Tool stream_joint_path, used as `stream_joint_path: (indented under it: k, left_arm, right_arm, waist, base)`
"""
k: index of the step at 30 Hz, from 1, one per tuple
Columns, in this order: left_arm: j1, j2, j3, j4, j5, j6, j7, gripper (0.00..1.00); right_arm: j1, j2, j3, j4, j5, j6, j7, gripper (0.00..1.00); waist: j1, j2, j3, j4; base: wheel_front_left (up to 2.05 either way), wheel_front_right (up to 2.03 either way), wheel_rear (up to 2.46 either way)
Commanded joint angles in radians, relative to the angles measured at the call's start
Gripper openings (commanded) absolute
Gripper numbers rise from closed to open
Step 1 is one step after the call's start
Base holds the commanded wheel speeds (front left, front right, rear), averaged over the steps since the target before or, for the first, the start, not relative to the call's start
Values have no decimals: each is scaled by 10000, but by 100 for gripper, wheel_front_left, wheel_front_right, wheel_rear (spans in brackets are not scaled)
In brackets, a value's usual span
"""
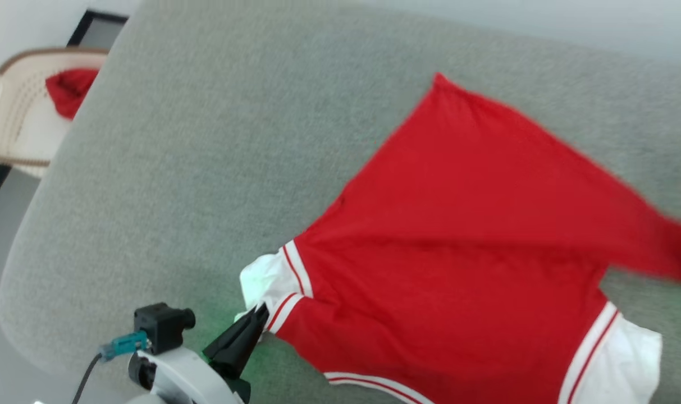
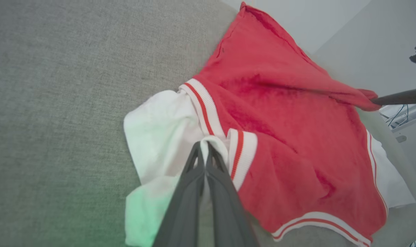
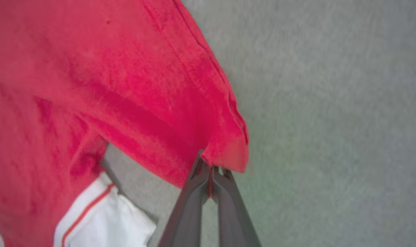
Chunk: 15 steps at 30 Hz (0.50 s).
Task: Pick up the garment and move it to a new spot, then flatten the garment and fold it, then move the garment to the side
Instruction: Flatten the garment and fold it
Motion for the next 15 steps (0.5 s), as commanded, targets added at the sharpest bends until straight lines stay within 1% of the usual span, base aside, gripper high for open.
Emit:
stream_joint_path:
  k: [1,5,8,11,15]
  left_arm:
    - [217,5,152,62,131,27,5,0]
    - [558,-31,749,111,296,27,5,0]
    - [813,-87,1108,20,468,27,5,0]
    - [923,-134,1243,-45,644,27,5,0]
    - [781,-219,1192,-51,810,27,5,0]
  right_arm:
    - [1133,-41,-382,-736,133,-7,258,0]
    - [3362,311,-932,-2408,223,-6,926,0]
    - [4604,758,-1224,-3401,92,-6,1284,0]
    - [5570,1252,-1224,-4028,-147,-6,1535,0]
    - [6565,1863,-912,-4273,-451,-6,1503,0]
  waist:
    - [0,0,-768,-676]
    - [0,0,-842,-1084]
    - [0,0,-779,-1303]
    - [0,0,-675,-1450]
    - [0,0,-576,-1466]
  base:
    - [0,0,0]
    - [0,0,0]
    - [0,0,0]
    - [0,0,0]
    - [0,0,0]
